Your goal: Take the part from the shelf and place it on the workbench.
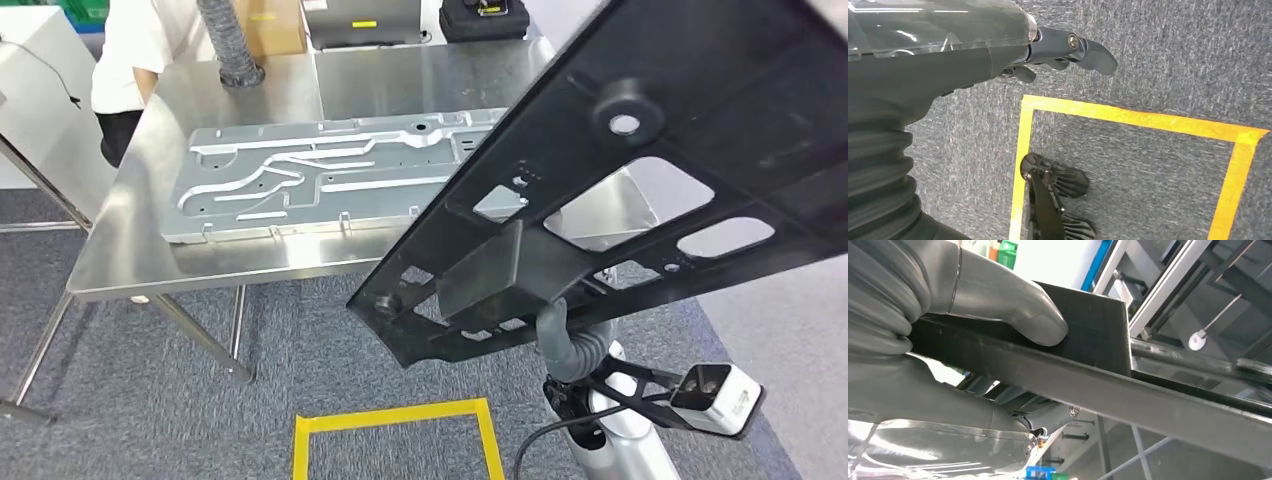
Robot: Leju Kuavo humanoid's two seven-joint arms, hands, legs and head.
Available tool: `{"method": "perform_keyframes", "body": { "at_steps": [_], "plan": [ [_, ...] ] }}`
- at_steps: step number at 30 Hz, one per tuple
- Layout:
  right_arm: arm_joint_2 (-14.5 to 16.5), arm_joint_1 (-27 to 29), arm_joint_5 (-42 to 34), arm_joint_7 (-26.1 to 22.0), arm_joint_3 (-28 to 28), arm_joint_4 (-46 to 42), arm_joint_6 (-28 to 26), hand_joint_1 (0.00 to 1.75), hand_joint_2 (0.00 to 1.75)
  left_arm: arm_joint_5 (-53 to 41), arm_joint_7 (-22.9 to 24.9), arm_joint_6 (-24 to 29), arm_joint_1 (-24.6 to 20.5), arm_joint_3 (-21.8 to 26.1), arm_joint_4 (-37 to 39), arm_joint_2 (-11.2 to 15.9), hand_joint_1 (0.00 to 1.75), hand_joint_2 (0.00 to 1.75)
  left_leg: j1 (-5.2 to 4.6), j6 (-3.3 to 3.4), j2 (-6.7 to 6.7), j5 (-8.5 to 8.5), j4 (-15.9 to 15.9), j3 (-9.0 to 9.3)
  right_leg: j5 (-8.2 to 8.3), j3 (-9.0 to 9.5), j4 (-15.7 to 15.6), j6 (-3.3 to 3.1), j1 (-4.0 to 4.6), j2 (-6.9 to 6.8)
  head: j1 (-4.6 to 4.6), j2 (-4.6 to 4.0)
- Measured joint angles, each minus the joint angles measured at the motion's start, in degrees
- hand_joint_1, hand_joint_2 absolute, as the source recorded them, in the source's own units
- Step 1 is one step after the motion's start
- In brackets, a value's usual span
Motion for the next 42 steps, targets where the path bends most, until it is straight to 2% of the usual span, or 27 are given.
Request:
{"method": "perform_keyframes", "body": {
  "at_steps": [1,4,6,8,9,10,11,13,14,15,18,20,21,23,25,26,27,29,30,31,33,35,37,39,40,41,42],
  "plan": [
    [0.0,-0.1,0.0,0.0,-0.1,-0.1,0.0,1.75,1.75,0.0,0.0,0.0,0.0,0.0,0.0,0.0,0.0,1.75,-0.05,-0.41,0.02,-0.02,0.1,0.4,-0.56,0.28,-0.2,-0.47,0.11,0.07,0.0,0.0],
    [0.0,-0.2,-0.2,0.1,-0.2,-0.4,0.0,1.75,1.75,-0.3,0.0,-0.1,-0.1,0.0,0.0,0.0,0.0,1.75,0.09,-1.4,0.18,-0.65,2.2,0.36,-0.06,2.23,-1.2,-1.88,-0.1,0.2,-0.01,0.0],
    [0.0,-0.4,-0.3,0.2,-0.2,-0.6,0.0,1.75,1.75,-0.4,0.0,-0.2,-0.2,0.0,0.0,0.0,0.0,1.75,0.24,-1.79,0.22,-2.73,7.7,-2.72,-0.54,3.32,-1.5,-2.33,-0.11,0.13,-0.01,0.0],
    [0.0,-0.3,-0.4,0.2,-0.2,-0.7,0.0,1.75,1.75,-0.4,-0.1,-0.2,-0.1,0.0,0.0,0.1,0.0,1.75,0.28,-1.92,0.23,-5.57,14.2,-7.51,-1.33,4.02,-1.5,-2.5,-0.04,0.2,-0.02,0.0],
    [0.0,-0.2,-0.4,0.2,-0.2,-0.8,0.0,1.75,1.75,-0.5,-0.1,-0.2,0.0,0.0,0.0,0.1,0.0,1.75,0.29,-1.92,0.23,-6.26,15.6,-9.27,-1.83,4.52,-1.5,-2.52,-0.01,0.28,-0.02,0.0],
    [0.0,-0.1,-0.5,0.2,-0.2,-0.8,0.0,1.75,1.75,-0.5,-0.1,-0.2,0.1,0.0,0.0,0.0,0.0,1.75,0.29,-1.86,0.23,-5.74,15.1,-10.12,-2.38,5.17,-1.5,-2.49,0.04,0.36,-0.02,0.0],
    [0.0,-0.1,-0.5,0.2,-0.2,-0.8,0.0,1.75,1.75,-0.5,-0.1,-0.2,0.2,0.0,0.0,0.0,0.0,1.75,0.29,-1.74,0.23,-3.83,12.6,-10.07,-2.99,5.96,-1.5,-2.43,0.1,0.41,-0.02,0.0],
    [0.0,0.0,-0.5,0.2,-0.2,-0.7,0.0,1.75,1.75,-0.5,-0.1,-0.3,0.3,0.1,0.0,0.1,0.0,1.75,0.1,-1.21,0.24,2.28,5.3,-8.9,-4.29,7.48,-1.5,-2.22,0.25,0.48,-0.02,0.0],
    [0.0,0.1,-0.6,0.2,-0.3,-0.8,0.0,1.75,1.75,-0.6,-0.1,-0.3,0.4,0.1,0.0,0.2,0.0,1.75,-0.08,-0.94,0.28,4.28,2.8,-8.34,-4.89,7.98,-1.5,-2.0,0.32,0.55,-0.01,0.0],
    [0.0,0.2,-0.6,0.2,-0.3,-0.8,0.0,1.75,1.75,-0.6,-0.1,-0.3,0.4,0.2,0.0,0.3,0.0,1.75,-0.28,-0.64,0.3,5.42,1.5,-7.98,-5.36,8.29,-1.6,-1.71,0.32,0.63,-0.01,0.0],
    [0.0,0.2,-0.6,0.1,-0.4,-1.1,0.0,1.75,1.75,-0.6,-0.1,-0.3,0.4,0.2,0.0,0.4,0.0,1.75,-0.37,0.32,0.25,5.07,0.5,-6.63,-5.42,8.69,-0.4,-0.85,0.26,0.69,-0.01,0.0],
    [0.0,0.1,-0.6,0.1,-0.6,-1.3,0.0,1.75,1.75,-0.6,-0.1,-0.3,0.1,0.2,0.0,0.5,0.0,1.75,-0.13,0.9,0.18,4.68,-0.2,-5.39,-5.35,6.41,3.9,-0.32,0.19,0.54,0.0,0.0],
    [0.0,0.1,-0.6,0.1,-0.6,-1.4,0.0,1.75,1.75,-0.6,-0.1,-0.3,0.1,0.2,0.0,0.5,0.0,1.75,-0.03,1.08,0.19,4.36,-0.5,-4.88,-6.0,4.04,7.3,0.03,0.08,0.48,0.0,0.0],
    [0.0,0.3,-0.6,0.1,-0.7,-1.5,-0.4,1.75,1.75,-0.7,-0.2,-0.3,0.0,0.3,0.0,0.5,0.0,1.75,0.02,1.22,0.19,3.36,-0.6,-3.78,-8.75,-1.18,13.5,0.67,-0.21,0.41,-0.01,0.0],
    [0.0,0.7,-0.4,0.1,-0.7,-1.7,-1.1,1.75,1.75,-0.8,-0.4,-0.3,0.2,0.4,0.0,0.5,0.0,1.75,0.1,1.1,0.11,2.05,-0.6,-2.23,-10.23,-4.23,14.6,0.97,-0.5,0.32,-0.01,0.0],
    [0.0,0.8,-0.2,0.1,-0.8,-1.9,-1.6,1.75,1.75,-0.9,-0.4,-0.3,0.2,0.4,0.0,0.4,0.0,1.75,0.16,0.96,0.06,1.31,-0.6,-1.24,-9.1,-4.51,12.5,0.99,-0.59,0.29,-0.01,0.0],
    [0.0,0.9,0.2,0.2,-0.8,-2.2,-2.1,1.75,1.75,-0.9,-0.5,-0.3,0.2,0.5,0.0,0.4,0.0,1.75,0.22,0.79,0.02,0.57,-0.6,-0.36,-6.42,-4.08,9.1,0.95,-0.64,0.23,0.0,0.0],
    [-0.1,1.1,1.8,0.5,-1.2,-2.7,-4.4,1.75,1.75,-0.8,-0.8,-0.4,0.2,0.7,0.0,0.4,0.0,1.75,0.19,0.29,-0.04,-0.79,-0.7,0.97,0.46,-3.14,2.4,0.48,-0.52,0.0,0.02,-0.01],
    [-0.1,1.1,2.9,1.1,-1.5,-2.8,-6.6,1.75,1.75,-0.7,-1.0,-0.4,0.2,0.9,0.0,0.4,0.0,1.75,0.15,-0.03,-0.03,-1.29,-0.9,1.24,2.65,-2.93,0.6,0.09,-0.41,-0.07,-0.02,-0.01],
    [-0.1,0.8,4.1,2.0,-1.9,-2.8,-9.5,1.75,1.75,-0.6,-1.2,-0.4,0.2,1.2,0.0,0.4,0.0,1.75,0.09,-0.37,0.02,-1.51,-1.0,1.57,3.59,-2.92,-0.2,-0.37,-0.3,-0.04,-0.04,-0.01],
    [-0.2,-1.2,5.7,4.0,-3.1,-1.7,-15.6,1.75,1.75,-0.7,-1.5,-0.5,0.0,1.6,0.0,0.3,0.0,1.75,0.07,-0.99,0.16,-1.36,-0.8,1.87,3.24,-2.32,-0.8,-1.19,-0.31,0.27,-0.09,0.0],
    [-0.2,-3.9,6.6,5.3,-4.5,0.3,-19.6,1.75,1.75,-1.0,-1.9,-0.6,-0.3,1.8,0.0,0.2,0.0,1.75,0.16,-1.46,0.23,-1.08,2.7,0.35,2.77,-1.03,-1.4,-1.89,-0.42,0.39,-0.08,0.0],
    [-0.5,-6.4,9.9,7.1,-5.7,2.7,-24.2,1.75,1.75,-1.3,-2.0,-0.7,-0.3,2.0,0.0,0.1,0.0,1.75,0.28,-1.84,0.23,-2.77,9.6,-3.83,2.04,0.26,-1.7,-2.38,-0.42,0.34,-0.08,0.0],
    [-1.7,-10.0,16.8,9.7,-7.5,8.3,-30.7,1.75,1.75,-1.8,-2.2,-1.0,-0.2,2.2,0.0,0.1,0.0,1.75,0.31,-2.01,0.23,-6.17,14.9,-8.33,1.21,1.28,-1.7,-2.51,-0.35,0.43,-0.09,0.0],
    [-2.7,-12.6,21.8,11.2,-8.8,12.6,-34.4,1.75,1.75,-2.1,-2.4,-1.2,-0.2,2.3,0.0,0.1,0.0,1.75,0.32,-2.0,0.23,-7.01,15.3,-9.79,0.75,1.82,-1.6,-2.45,-0.31,0.46,-0.09,0.0],
    [-3.8,-15.6,27.9,12.9,-10.1,17.4,-38.1,1.75,1.75,-2.5,-2.6,-1.3,-0.2,2.5,0.0,0.1,0.0,1.75,0.32,-1.92,0.24,-6.23,13.9,-10.42,0.31,2.38,-1.6,-2.34,-0.28,0.46,-0.09,0.0],
    [-4.8,-18.9,35.0,14.8,-11.0,22.3,-41.8,1.75,1.75,-2.9,-2.8,-1.5,-0.1,2.6,0.0,0.1,0.0,1.75,0.32,-1.83,0.26,-3.72,11.0,-10.29,-0.13,2.94,-1.6,-2.22,-0.26,0.41,-0.09,0.0]
  ]
}}
